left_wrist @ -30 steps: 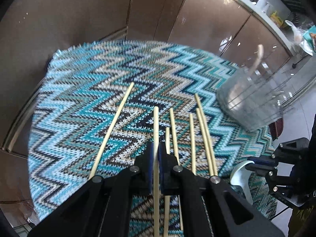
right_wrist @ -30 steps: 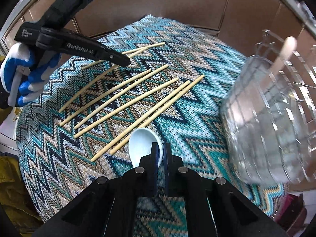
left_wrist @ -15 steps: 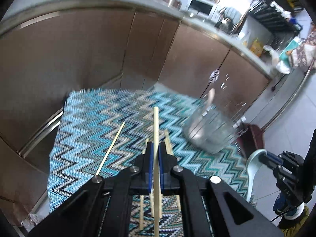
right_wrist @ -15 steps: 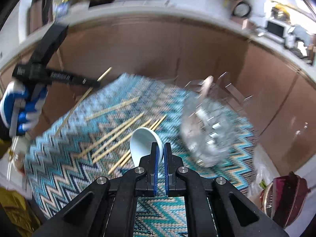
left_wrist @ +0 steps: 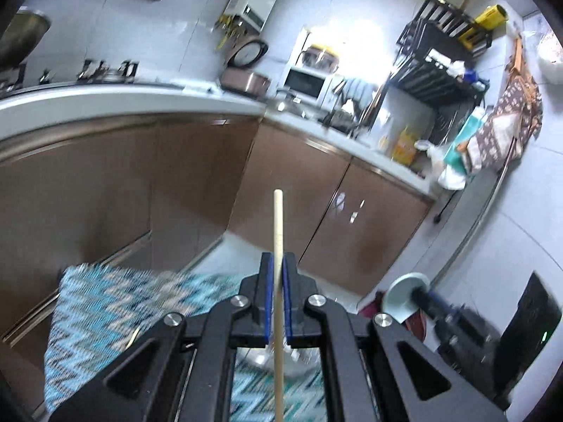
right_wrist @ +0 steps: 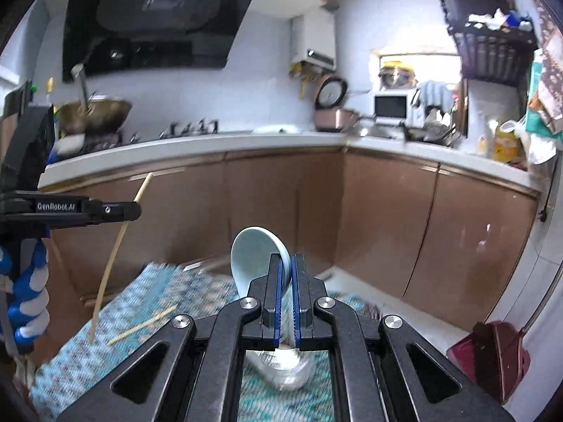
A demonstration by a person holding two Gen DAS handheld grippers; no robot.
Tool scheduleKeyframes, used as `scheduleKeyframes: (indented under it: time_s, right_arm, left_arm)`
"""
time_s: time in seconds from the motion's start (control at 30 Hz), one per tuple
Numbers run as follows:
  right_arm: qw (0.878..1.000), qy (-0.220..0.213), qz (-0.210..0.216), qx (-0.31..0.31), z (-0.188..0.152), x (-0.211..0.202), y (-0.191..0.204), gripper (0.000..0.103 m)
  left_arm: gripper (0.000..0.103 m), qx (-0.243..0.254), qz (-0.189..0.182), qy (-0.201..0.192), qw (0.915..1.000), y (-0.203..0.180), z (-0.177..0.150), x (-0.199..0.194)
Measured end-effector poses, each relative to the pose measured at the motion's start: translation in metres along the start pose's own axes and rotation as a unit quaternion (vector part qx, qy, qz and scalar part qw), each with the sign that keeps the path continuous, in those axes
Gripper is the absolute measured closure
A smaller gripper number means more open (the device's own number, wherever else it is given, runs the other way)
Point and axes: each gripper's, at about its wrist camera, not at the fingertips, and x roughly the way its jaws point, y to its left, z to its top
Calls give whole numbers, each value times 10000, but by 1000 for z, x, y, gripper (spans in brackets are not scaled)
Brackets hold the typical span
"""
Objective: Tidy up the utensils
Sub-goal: 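Carry the chopstick and ladle spoon up to the utensil holder, then drop the chopstick and ladle spoon into the holder, opening both tools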
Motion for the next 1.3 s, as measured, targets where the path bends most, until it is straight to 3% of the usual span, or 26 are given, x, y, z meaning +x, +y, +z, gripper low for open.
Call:
scheduleKeyframes:
  time_s: [0.27, 0.43, 0.77, 0.9, 1.0, 1.3]
  right_arm:
    - [9978, -456, -476, -37, 3, 40, -14, 98]
    - [9957, -603, -684, -184, -10, 62, -16, 98]
    - [9944, -578, -873, -168, -54, 87, -14, 98]
    - [9952, -497, -807, -247, -70, 86, -6, 98]
    - [9960, -402, -767, -239, -77, 85, -3, 90]
    - [9957, -339, -865, -53, -79, 59, -8, 72]
  left_arm:
    - [99, -190, 102, -773, 9968, -20, 17, 60]
    - [99, -268, 465, -1221, 9911, -16, 8, 99]
    - [97, -214, 746, -1211, 9896, 0, -49, 150]
    - [94, -306, 773, -1056, 9909, 9, -63, 149]
    - [77, -282, 765, -952, 9921, 12, -70, 145]
    - [63, -63, 865, -957, 9916, 13, -73, 94]
